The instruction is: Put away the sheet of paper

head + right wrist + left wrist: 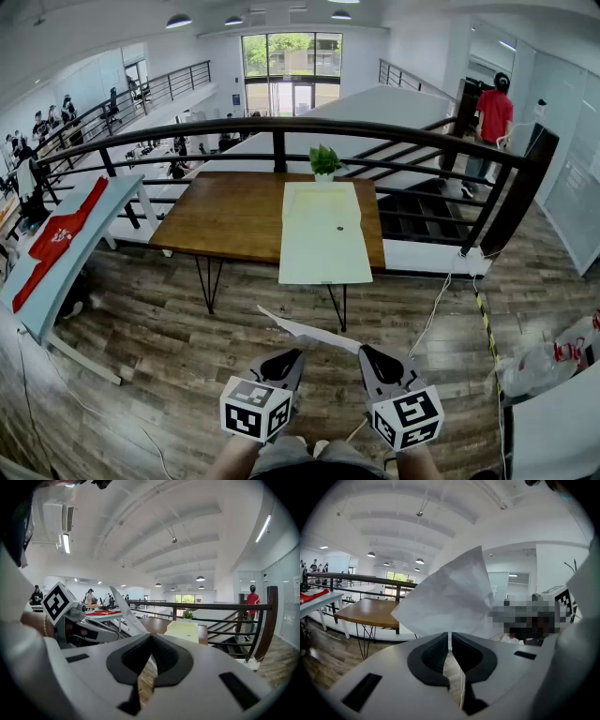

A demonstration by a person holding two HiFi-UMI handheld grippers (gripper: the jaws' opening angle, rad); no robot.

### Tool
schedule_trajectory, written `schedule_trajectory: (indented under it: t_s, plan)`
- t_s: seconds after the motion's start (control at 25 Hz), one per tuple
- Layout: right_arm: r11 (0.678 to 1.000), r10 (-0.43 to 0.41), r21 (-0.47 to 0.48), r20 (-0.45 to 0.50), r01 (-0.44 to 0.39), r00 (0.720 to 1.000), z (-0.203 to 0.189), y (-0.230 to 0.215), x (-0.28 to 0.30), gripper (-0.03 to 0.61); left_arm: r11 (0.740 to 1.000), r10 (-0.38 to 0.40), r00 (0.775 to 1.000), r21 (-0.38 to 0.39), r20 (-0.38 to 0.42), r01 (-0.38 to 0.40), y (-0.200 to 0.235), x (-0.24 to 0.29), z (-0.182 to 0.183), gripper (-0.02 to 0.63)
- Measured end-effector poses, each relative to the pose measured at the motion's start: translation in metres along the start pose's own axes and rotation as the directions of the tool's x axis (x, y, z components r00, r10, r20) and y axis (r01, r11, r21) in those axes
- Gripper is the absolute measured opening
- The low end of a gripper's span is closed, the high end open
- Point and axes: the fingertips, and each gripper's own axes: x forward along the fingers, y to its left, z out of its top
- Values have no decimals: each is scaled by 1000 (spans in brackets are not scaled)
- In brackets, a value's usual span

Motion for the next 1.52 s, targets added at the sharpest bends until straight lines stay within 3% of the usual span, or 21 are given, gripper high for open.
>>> schedule_trajectory:
  t_s: [0.6,1.08,1.52]
  plan:
    - [1000,-10,10,6,10,1000,1,-14,10,28,1000,16,1000,-2,4,-16,10,9,4,35]
    - [999,31,28,6,-31,1000,-6,-32,12,29,999,46,999,-15,20,-45,3,31,10,35]
    - [998,34,44,-10,-34,999,-14,-64,19,29,998,50,999,-33,-16,-51,-4,57,4,35]
